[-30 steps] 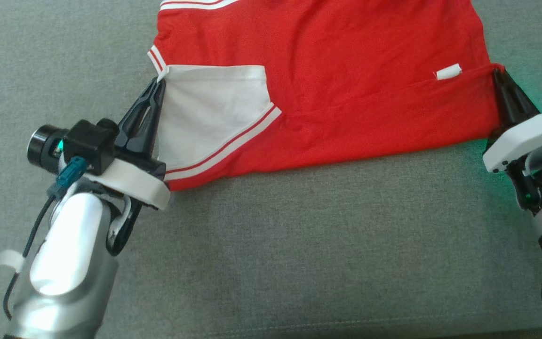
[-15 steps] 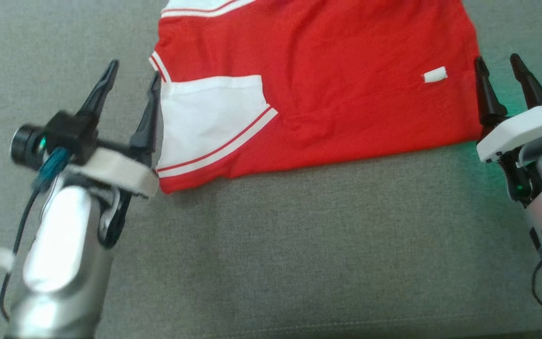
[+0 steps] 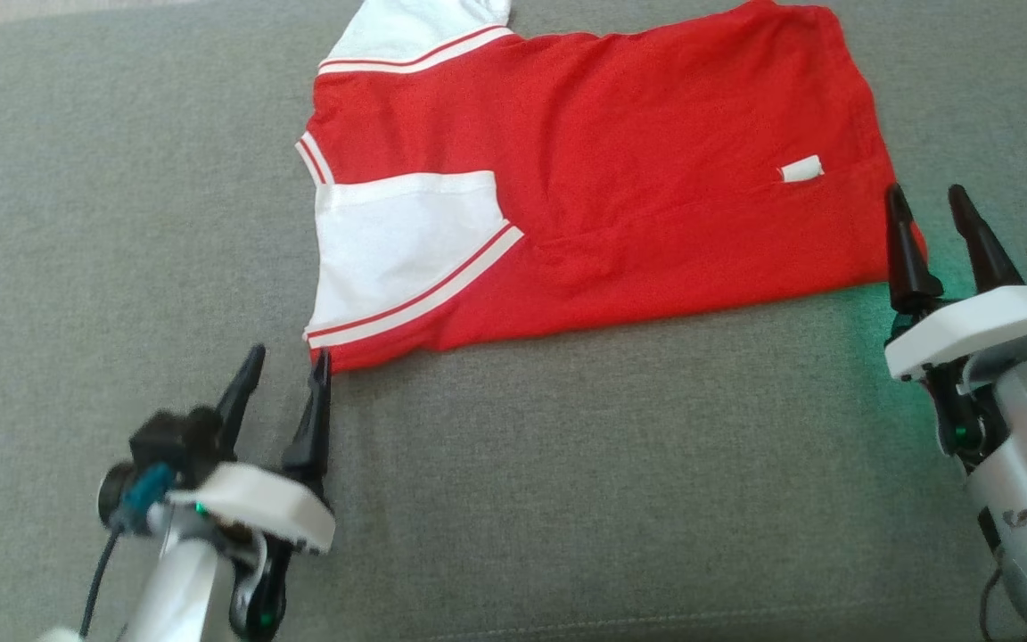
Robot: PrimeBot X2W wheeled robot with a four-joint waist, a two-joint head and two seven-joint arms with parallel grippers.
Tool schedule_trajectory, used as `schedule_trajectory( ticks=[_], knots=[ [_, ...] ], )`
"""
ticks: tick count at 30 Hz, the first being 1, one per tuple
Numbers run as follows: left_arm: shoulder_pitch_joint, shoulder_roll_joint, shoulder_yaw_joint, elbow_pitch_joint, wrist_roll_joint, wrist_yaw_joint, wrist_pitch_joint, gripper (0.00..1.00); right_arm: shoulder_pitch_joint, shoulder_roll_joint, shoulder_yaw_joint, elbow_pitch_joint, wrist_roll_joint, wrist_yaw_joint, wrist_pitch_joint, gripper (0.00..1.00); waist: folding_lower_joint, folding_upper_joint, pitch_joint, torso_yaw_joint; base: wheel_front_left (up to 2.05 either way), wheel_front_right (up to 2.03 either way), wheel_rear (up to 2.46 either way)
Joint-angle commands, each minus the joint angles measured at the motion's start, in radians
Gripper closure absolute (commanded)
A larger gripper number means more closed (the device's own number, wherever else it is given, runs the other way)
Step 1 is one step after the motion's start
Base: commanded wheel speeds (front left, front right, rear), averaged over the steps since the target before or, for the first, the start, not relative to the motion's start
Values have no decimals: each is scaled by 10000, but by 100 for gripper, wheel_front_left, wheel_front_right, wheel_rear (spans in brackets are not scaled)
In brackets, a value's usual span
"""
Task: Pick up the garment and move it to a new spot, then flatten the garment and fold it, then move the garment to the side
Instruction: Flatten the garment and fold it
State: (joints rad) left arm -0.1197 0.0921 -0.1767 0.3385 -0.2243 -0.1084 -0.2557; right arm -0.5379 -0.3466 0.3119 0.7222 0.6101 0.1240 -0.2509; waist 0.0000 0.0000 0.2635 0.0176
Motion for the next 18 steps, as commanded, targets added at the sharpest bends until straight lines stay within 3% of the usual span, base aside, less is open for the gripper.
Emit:
schedule_trajectory(
  ticks=[1,18],
  knots=[
    [-669,27,392,-11,-15,89,-61,0,39,11,66,-343,-96,67,-107,0,0,0,-3,-54,0,0,0],
    [-1535,-93,65,2186,59,250,69,0,65,-33,73,-282,-134,67,-108,0,0,0,-62,-111,0,0,0]
  ],
)
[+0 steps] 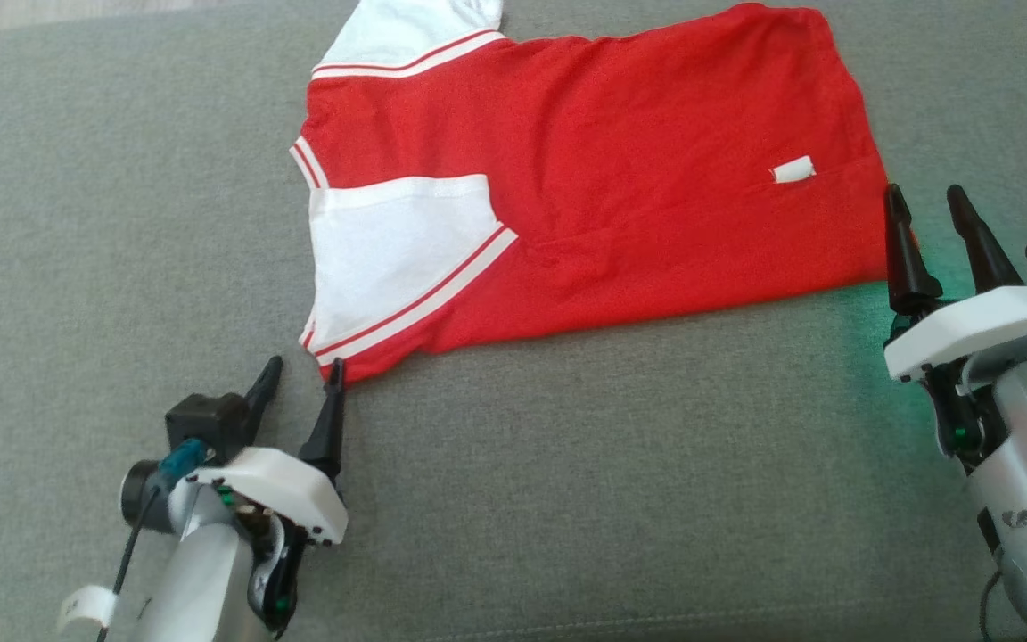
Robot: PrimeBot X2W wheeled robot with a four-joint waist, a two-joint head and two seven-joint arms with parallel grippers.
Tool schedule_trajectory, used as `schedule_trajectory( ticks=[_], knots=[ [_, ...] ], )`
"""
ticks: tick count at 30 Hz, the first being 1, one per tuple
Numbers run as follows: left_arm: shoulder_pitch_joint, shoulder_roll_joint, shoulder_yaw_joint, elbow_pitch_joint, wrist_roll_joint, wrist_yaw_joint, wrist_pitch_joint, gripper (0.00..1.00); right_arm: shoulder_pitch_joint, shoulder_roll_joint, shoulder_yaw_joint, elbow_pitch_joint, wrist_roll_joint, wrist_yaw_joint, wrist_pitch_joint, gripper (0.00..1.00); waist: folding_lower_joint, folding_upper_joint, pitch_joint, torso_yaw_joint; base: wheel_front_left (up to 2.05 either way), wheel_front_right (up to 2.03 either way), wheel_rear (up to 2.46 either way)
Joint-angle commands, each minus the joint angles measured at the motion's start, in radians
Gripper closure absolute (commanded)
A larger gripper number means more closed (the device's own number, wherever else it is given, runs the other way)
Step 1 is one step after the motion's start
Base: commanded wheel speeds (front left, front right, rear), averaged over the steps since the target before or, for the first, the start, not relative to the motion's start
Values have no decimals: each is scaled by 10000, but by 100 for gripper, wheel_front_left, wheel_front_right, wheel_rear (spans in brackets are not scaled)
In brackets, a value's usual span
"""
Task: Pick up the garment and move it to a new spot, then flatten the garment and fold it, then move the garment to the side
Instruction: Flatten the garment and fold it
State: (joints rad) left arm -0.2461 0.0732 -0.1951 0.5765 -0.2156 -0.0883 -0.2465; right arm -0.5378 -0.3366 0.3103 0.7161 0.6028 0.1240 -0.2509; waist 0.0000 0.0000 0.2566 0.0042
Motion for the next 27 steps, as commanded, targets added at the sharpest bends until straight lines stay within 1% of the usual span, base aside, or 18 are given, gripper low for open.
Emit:
schedule_trajectory(
  ticks=[1,2,4,5,6,7,8,9,10,14,19,24,27],
  knots=[
    [-299,84,189,-139,-61,7,-15,0,66,-133,96,-179,-42,67,-108,0,0,0,12,57,0,0,0],
    [-327,67,118,-90,-97,-33,10,0,68,-133,95,-124,-6,67,-108,0,0,0,19,100,0,0,0],
    [-406,8,-119,8,-243,-142,188,20,39,-140,127,98,91,67,-63,0,0,0,31,221,0,0,0],
    [-431,-8,-216,16,-284,-177,255,33,17,-138,139,167,120,67,-62,0,0,0,32,251,0,0,0],
    [-450,-23,-342,24,-319,-216,341,50,-2,-139,149,245,145,67,-58,0,0,0,27,290,0,0,0],
    [-461,-35,-475,36,-364,-254,452,61,-23,-136,160,328,167,67,-51,0,0,0,20,318,0,0,0],
    [-476,-44,-599,31,-406,-285,533,70,-45,-130,168,420,189,67,-30,0,0,0,10,344,0,0,0],
    [-493,-51,-724,27,-450,-312,611,92,-66,-120,176,518,213,67,-6,0,0,0,-3,372,0,0,0],
    [-512,-46,-836,28,-475,-332,685,100,-91,-109,194,613,229,67,12,0,0,0,-15,392,0,0,0],
    [-594,80,-1056,-56,-602,-374,660,100,-196,-25,303,1062,334,67,270,0,0,0,-98,422,0,0,0],
    [-607,380,-1045,-293,-804,-392,575,100,-445,52,403,1782,421,67,768,0,0,0,-162,401,0,0,0],
    [-765,721,-1050,-468,-965,-403,736,100,-821,53,385,2712,315,67,1115,0,0,0,-156,470,0,0,0],
    [-913,864,-1094,-551,-1054,-407,859,100,-948,162,540,2998,358,67,1380,0,0,0,-149,516,0,0,0]
  ],
)
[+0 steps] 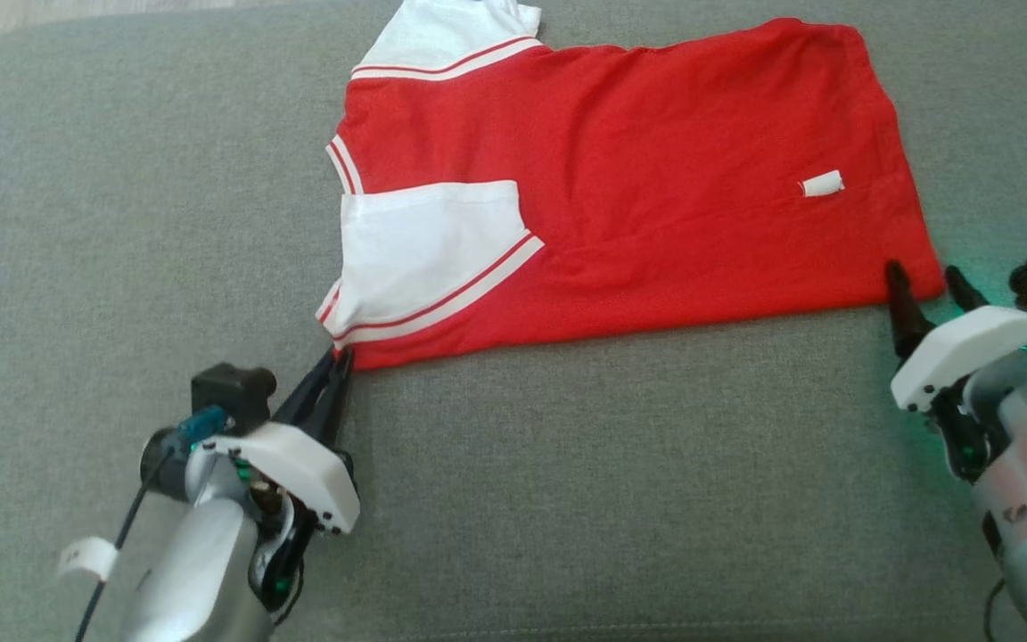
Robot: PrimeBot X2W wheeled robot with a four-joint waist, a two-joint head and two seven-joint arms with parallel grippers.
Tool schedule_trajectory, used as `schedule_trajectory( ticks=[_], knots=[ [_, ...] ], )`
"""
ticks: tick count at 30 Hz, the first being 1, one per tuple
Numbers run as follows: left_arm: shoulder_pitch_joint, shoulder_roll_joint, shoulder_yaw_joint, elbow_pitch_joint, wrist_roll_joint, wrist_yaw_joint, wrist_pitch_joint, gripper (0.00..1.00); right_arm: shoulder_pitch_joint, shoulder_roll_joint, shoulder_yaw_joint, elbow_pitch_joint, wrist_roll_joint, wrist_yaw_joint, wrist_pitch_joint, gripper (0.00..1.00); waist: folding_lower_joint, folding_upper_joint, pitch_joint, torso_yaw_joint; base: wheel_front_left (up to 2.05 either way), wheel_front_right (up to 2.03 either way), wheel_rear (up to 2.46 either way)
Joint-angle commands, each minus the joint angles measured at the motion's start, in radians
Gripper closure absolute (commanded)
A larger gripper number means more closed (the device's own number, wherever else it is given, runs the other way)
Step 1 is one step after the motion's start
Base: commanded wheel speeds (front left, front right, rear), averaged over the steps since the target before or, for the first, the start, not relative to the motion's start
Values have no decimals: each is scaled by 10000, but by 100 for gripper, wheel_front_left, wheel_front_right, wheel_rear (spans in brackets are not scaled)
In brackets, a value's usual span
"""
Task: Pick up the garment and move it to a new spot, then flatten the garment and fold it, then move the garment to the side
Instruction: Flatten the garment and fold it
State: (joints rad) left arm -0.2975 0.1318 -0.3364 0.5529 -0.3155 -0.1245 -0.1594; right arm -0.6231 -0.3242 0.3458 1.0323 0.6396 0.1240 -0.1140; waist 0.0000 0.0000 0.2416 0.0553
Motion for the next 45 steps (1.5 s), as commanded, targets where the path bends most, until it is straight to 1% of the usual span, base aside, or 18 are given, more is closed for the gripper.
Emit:
schedule_trajectory(
  ticks=[1,2,3,4,6,14,18,24,29,34,37,40,45],
  knots=[
    [-437,319,300,-336,-86,-46,31,100,-111,66,272,-108,21,67,140,0,0,0,-1,10,0,0,0],
    [-474,358,283,-353,-118,-48,64,100,-124,76,340,-44,65,67,269,2,0,0,-6,18,0,0,0],
    [-505,399,263,-364,-139,-49,93,100,-129,78,416,9,104,67,401,43,0,0,-13,26,0,0,0],
    [-527,433,246,-375,-164,-49,121,100,-127,78,490,29,152,67,508,100,0,0,-25,31,0,0,0],
    [-536,483,225,-399,-224,-50,164,100,-107,45,591,12,272,67,613,100,0,0,-62,24,0,0,0],
    [-42,781,149,-765,-395,-53,391,100,249,-316,833,-259,488,67,241,100,0,0,-435,-103,0,0,0],
    [571,988,191,-1223,-525,17,539,100,710,-492,1035,-592,625,67,133,100,0,0,-697,-198,0,0,0],
    [1860,1150,88,-2483,-630,349,1049,100,1626,-921,1256,-1406,933,67,72,100,0,0,-960,-277,0,0,0],
    [3194,1391,61,-3849,-689,731,1424,100,2599,-1412,1209,-2278,1277,67,-103,100,0,0,-1164,-257,0,0,0],
    [4305,1490,-103,-5103,-705,1066,1820,100,3880,-1916,890,-3163,1594,67,-281,100,0,0,-1302,-139,0,0,0],
    [4701,1543,-110,-5600,-738,1205,1896,100,4635,-2089,552,-3613,1593,67,-308,100,0,0,-1328,-88,0,0,0],
    [4936,1551,-101,-5761,-805,1295,1928,100,5302,-2070,172,-4087,1501,67,-163,100,0,0,-1337,-89,0,0,0],
    [5018,1540,-358,-5552,-824,1208,2134,100,5944,-1881,-543,-4764,1083,67,206,100,0,0,-1292,-166,0,0,0]
  ],
)
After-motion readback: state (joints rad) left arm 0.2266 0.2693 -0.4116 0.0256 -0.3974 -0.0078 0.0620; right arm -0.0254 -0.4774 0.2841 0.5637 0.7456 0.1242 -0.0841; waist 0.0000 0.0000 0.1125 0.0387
